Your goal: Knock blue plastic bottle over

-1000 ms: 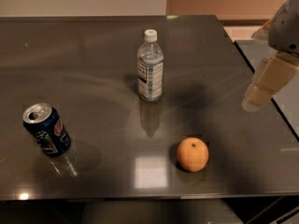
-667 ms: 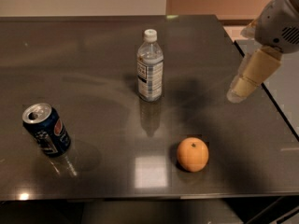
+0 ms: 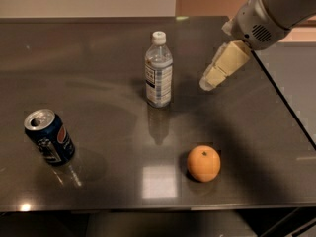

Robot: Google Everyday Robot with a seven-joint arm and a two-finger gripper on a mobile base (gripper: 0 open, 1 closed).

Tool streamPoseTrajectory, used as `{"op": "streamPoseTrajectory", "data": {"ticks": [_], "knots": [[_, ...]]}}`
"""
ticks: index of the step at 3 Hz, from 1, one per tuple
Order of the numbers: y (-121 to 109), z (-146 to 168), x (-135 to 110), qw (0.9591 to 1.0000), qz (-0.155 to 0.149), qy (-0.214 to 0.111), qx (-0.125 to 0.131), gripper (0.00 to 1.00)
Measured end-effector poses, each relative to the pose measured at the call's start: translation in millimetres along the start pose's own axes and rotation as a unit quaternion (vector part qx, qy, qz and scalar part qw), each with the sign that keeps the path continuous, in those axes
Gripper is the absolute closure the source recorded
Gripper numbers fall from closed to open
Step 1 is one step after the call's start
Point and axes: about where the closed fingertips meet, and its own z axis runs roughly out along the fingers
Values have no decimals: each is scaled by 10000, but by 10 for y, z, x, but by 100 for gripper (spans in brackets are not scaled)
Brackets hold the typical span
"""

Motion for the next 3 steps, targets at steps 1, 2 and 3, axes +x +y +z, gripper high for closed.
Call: {"op": "streamPoseTrajectory", "data": {"ticks": [1,2,3], "knots": [[-56,205,-274,9992,-2,-396,-9,0],[-30,444,-574,9968,-23,-779,-162,0],[17,666,-770,9942,-32,-1009,-368,0]]}}
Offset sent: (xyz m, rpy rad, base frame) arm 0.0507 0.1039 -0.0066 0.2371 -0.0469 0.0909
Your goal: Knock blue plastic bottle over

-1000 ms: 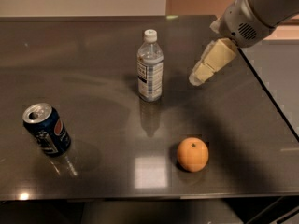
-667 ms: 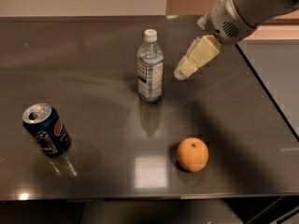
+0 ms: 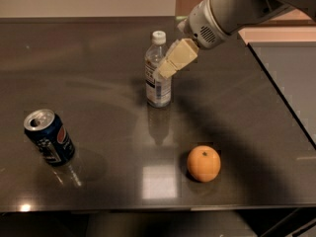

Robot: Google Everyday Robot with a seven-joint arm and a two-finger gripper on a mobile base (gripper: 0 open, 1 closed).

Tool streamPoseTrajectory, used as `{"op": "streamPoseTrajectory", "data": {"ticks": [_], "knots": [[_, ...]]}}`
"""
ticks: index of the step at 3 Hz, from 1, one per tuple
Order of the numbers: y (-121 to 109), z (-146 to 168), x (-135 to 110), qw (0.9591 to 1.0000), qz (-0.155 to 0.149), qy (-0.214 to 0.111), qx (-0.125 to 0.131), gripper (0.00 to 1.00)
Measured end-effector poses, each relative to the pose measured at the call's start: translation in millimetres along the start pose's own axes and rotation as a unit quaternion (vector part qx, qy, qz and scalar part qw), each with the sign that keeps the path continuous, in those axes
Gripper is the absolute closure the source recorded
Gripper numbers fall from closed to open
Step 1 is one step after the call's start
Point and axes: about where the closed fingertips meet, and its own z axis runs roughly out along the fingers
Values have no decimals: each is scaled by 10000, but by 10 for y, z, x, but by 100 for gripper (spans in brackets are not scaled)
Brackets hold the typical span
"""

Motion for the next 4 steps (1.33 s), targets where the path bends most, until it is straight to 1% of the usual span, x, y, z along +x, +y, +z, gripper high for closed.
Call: {"op": "streamPoseTrajectory", "data": {"ticks": [1,2,3,4], "knots": [[25,161,-66,9998,0,-97,-149,0],[44,292,-64,9996,6,-91,-259,0],[59,358,-35,9995,-10,-47,-326,18],[78,399,-11,9993,-19,-33,-375,42]]}}
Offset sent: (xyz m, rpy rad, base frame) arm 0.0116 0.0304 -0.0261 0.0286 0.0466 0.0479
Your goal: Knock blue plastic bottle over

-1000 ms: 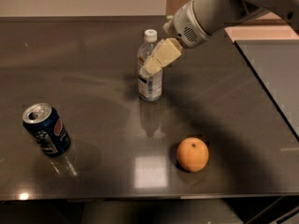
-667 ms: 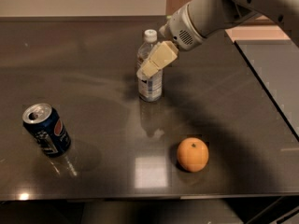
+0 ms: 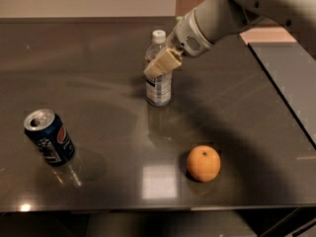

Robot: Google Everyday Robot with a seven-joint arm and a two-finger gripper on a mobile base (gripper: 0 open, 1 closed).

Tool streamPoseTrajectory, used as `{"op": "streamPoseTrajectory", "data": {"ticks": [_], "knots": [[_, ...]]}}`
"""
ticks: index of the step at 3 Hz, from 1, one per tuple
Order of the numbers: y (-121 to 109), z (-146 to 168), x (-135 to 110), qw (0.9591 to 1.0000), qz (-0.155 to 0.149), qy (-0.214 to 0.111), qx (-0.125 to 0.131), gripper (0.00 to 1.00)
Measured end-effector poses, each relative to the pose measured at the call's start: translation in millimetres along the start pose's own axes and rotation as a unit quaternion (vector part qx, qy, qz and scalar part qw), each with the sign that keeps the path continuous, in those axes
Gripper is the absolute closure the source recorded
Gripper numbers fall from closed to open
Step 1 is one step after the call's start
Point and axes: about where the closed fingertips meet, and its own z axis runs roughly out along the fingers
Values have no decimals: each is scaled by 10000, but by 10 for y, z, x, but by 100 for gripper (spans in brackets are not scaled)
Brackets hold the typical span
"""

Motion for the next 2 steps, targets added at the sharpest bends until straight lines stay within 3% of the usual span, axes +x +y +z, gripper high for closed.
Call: {"op": "streamPoseTrajectory", "data": {"ticks": [1,2], "knots": [[15,-28,-14,10000,-46,2,-15,64],[-47,-181,-36,9993,-201,312,42,88]]}}
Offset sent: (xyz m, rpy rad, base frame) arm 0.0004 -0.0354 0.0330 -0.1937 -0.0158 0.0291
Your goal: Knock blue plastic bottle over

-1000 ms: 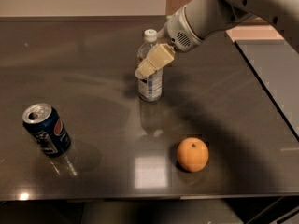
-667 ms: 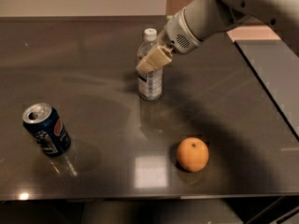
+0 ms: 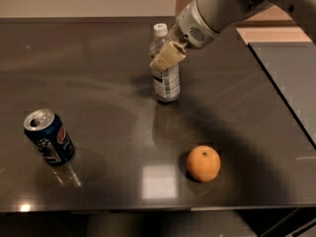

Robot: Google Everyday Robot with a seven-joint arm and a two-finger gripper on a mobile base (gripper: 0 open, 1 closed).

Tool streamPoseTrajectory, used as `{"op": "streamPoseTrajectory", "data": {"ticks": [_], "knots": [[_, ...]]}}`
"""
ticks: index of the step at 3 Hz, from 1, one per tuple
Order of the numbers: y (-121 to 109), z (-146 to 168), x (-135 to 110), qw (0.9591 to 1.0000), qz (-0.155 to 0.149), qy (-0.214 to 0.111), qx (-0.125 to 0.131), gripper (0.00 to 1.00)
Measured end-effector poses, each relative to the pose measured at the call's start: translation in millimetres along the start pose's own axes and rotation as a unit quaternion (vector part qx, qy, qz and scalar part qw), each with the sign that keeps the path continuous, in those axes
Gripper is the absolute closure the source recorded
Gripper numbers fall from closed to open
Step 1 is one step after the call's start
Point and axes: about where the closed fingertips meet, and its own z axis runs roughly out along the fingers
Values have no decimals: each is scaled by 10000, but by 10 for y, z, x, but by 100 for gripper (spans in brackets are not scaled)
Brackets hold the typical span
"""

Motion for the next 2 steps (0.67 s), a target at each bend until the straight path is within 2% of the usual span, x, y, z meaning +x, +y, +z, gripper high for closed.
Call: {"op": "streamPoseTrajectory", "data": {"ticks": [1,2], "knots": [[-107,-154,117,9978,-179,632,-37,100],[-103,-199,300,9903,-404,1300,-273,100]]}}
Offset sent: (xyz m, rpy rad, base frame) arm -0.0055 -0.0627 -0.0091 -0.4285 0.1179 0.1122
